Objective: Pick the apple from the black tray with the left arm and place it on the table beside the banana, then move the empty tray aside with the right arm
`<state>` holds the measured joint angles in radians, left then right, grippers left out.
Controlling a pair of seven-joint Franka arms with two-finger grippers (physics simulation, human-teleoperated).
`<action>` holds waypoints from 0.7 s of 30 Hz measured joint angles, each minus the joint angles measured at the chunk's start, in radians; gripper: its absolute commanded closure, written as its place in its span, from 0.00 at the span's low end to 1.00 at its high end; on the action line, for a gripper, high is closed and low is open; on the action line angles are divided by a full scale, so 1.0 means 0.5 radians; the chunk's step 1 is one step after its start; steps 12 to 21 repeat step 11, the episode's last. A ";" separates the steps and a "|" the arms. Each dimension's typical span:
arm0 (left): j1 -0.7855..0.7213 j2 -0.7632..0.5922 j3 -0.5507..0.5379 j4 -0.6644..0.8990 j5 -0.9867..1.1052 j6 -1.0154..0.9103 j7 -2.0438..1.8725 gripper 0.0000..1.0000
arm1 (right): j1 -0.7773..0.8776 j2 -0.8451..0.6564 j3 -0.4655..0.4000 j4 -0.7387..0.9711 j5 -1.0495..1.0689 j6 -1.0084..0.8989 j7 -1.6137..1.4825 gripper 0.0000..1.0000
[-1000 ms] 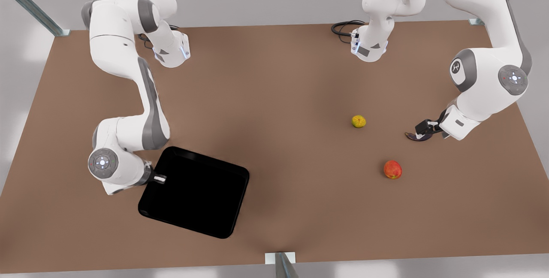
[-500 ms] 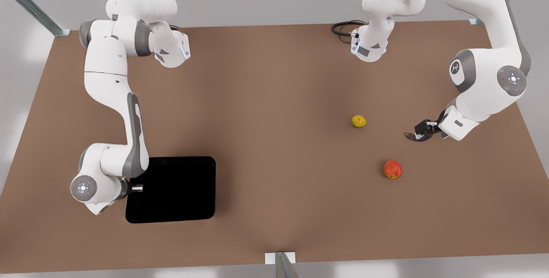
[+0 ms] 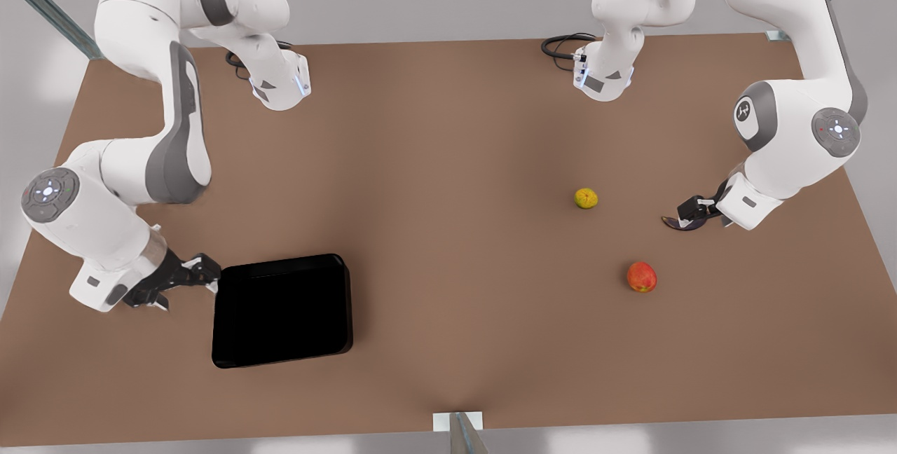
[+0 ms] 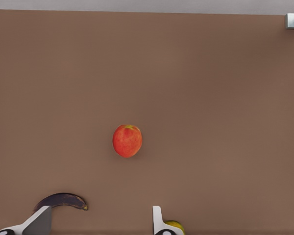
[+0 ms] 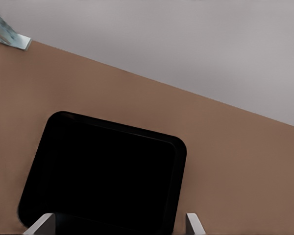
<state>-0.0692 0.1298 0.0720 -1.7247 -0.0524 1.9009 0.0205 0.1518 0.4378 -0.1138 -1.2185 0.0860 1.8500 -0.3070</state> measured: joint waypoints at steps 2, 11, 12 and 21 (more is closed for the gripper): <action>0.000 0.000 0.000 0.000 0.001 0.000 0.000 0.00 | 0.002 -0.017 0.021 -0.002 0.010 -0.060 -0.024 0.00; -0.005 0.039 -0.026 0.093 0.093 -0.005 -0.002 0.00 | -0.003 -0.020 0.028 -0.018 0.024 -0.181 -0.102 0.00; -0.005 0.039 -0.026 0.093 0.093 -0.005 -0.002 0.00 | -0.003 -0.020 0.028 -0.018 0.024 -0.181 -0.102 0.00; -0.005 0.039 -0.026 0.093 0.093 -0.005 -0.002 0.00 | -0.003 -0.020 0.028 -0.018 0.024 -0.181 -0.102 0.00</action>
